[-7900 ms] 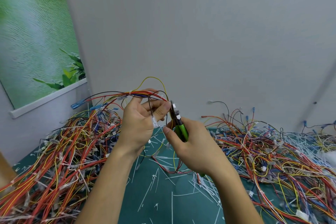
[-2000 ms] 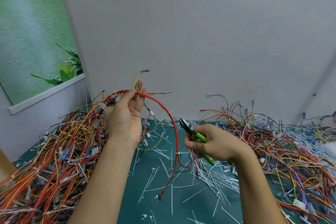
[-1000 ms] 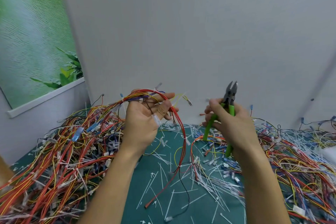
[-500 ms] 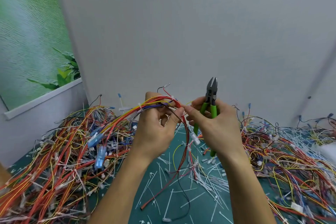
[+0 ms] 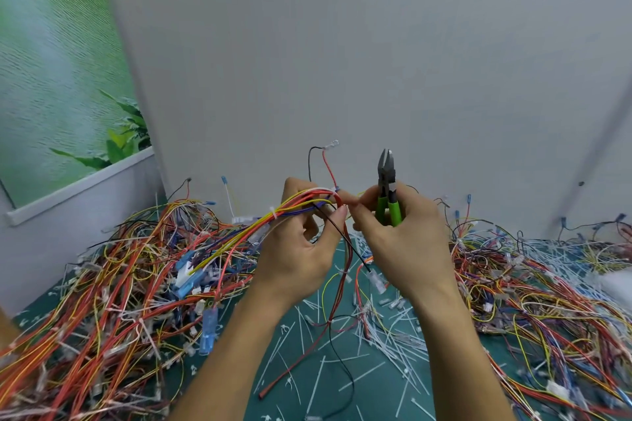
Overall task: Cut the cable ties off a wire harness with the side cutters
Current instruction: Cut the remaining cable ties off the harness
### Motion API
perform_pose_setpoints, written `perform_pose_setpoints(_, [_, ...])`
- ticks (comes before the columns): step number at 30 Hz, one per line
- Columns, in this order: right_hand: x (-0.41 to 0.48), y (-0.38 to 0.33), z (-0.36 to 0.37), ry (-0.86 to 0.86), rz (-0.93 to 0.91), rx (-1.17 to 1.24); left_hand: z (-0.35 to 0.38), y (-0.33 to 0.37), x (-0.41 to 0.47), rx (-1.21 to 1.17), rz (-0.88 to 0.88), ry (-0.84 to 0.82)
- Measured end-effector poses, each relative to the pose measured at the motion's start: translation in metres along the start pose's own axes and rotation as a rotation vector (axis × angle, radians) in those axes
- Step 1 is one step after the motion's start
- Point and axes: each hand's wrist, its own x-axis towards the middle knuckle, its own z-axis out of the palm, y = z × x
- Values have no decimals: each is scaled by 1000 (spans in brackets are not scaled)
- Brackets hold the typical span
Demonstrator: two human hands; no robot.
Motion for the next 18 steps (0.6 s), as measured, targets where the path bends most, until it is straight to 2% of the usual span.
perform_pose_setpoints(5, [3, 5, -2, -136, 137, 155, 0, 2, 5, -73, 37, 34])
perform_pose_setpoints(8, [3, 5, -1, -203, 179, 237, 0, -1, 6, -241, -9, 12])
perform_pose_setpoints(11, [4, 6, 0, -191, 198, 323, -2, -5, 7, -413, -84, -29])
perform_pose_setpoints(18, [5, 9, -3, -158, 158, 332, -1, -5, 6, -303, -63, 0])
